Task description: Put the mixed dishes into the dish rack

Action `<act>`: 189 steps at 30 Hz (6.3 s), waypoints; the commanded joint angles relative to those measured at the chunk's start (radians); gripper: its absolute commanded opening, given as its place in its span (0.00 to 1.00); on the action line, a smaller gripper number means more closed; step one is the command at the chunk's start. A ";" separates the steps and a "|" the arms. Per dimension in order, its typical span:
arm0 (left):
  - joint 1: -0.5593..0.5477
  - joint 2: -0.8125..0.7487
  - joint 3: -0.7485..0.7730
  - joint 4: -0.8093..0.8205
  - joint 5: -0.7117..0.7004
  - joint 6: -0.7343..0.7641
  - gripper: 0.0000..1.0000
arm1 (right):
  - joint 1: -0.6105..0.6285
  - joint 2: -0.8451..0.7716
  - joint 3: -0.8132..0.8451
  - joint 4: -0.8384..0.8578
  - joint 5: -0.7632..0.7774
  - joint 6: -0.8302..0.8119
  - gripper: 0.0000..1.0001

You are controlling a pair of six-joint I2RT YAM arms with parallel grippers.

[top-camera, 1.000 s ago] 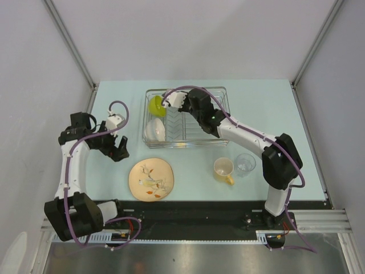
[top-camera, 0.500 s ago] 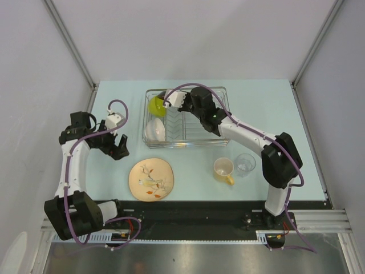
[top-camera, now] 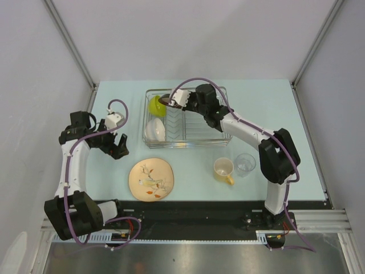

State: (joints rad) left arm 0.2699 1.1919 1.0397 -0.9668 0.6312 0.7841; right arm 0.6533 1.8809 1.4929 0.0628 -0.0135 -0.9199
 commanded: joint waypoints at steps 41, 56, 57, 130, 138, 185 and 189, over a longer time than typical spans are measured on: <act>0.006 -0.041 -0.020 0.005 -0.025 0.044 1.00 | -0.006 0.031 0.152 0.156 0.145 0.314 1.00; 0.006 -0.241 -0.389 -0.058 -0.288 0.556 1.00 | 0.118 -0.440 -0.264 -0.382 -0.380 1.331 1.00; 0.008 -0.239 -0.397 -0.068 -0.268 0.620 1.00 | 0.132 -0.442 -0.333 -0.356 -0.422 1.360 1.00; 0.158 0.006 -0.001 -0.168 0.122 0.406 1.00 | 0.295 -0.545 -0.412 -0.204 -0.177 1.219 0.00; 0.160 -0.044 -0.033 -0.055 0.122 0.215 1.00 | 0.322 -0.637 -0.194 -0.074 0.176 0.749 0.00; 0.080 0.038 -0.102 0.264 0.088 -0.177 0.98 | -0.012 -0.312 -0.226 0.187 -0.016 0.150 0.00; 0.081 0.035 -0.096 0.267 0.088 -0.181 1.00 | -0.012 -0.283 -0.227 0.192 -0.039 0.153 0.00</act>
State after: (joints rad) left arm 0.3553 1.2289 0.9279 -0.7166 0.7097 0.6060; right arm 0.6456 1.6077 1.2400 0.0639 -0.0116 -0.7792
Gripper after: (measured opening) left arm 0.994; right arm 0.038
